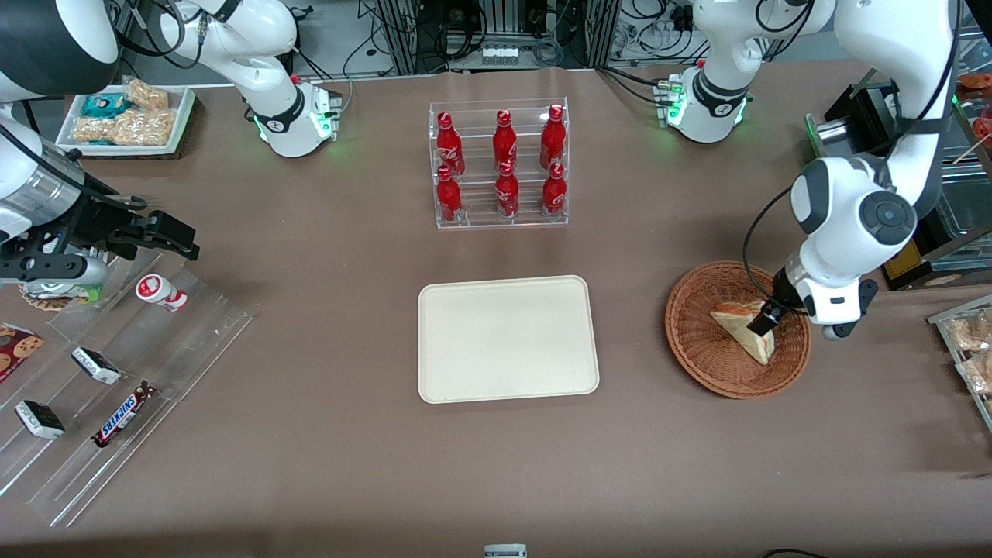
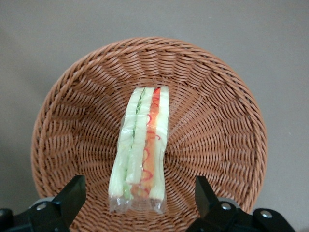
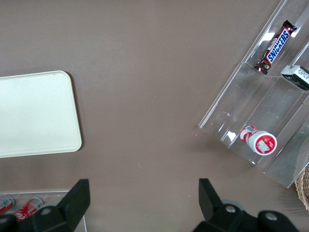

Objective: Place sandwich from basket to tray
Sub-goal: 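Lower the left gripper and close it on the wrapped sandwich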

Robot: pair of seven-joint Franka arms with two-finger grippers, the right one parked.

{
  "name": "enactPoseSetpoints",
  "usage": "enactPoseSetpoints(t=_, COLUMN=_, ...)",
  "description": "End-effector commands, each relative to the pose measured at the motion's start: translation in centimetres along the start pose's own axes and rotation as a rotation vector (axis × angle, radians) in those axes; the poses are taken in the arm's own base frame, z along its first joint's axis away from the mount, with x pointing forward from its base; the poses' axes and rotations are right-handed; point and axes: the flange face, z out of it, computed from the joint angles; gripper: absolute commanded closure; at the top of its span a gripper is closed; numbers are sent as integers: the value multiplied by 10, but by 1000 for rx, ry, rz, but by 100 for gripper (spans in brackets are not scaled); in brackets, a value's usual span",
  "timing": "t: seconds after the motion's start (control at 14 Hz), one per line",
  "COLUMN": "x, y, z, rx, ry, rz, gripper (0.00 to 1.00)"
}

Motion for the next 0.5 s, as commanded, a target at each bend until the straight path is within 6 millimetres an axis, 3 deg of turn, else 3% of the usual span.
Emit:
enactPoseSetpoints(t=0.0, x=1, y=3, z=24, rx=13, ry=-2, rz=-44, gripper=0)
enactPoseSetpoints(t=0.07, x=1, y=3, z=32, rx=18, ry=-5, rz=-43, gripper=1)
enactPoseSetpoints(t=0.14, x=0, y=3, z=36, rx=24, ry=-9, rz=-39, gripper=22)
enactPoseSetpoints(t=0.29, x=-1, y=2, z=35, rx=30, ry=-13, rz=-36, gripper=76)
enactPoseSetpoints(t=0.36, x=-1, y=2, z=33, rx=28, ry=-12, rz=-36, gripper=89)
enactPoseSetpoints(t=0.43, x=-2, y=5, z=28, rx=28, ry=-13, rz=-34, gripper=93)
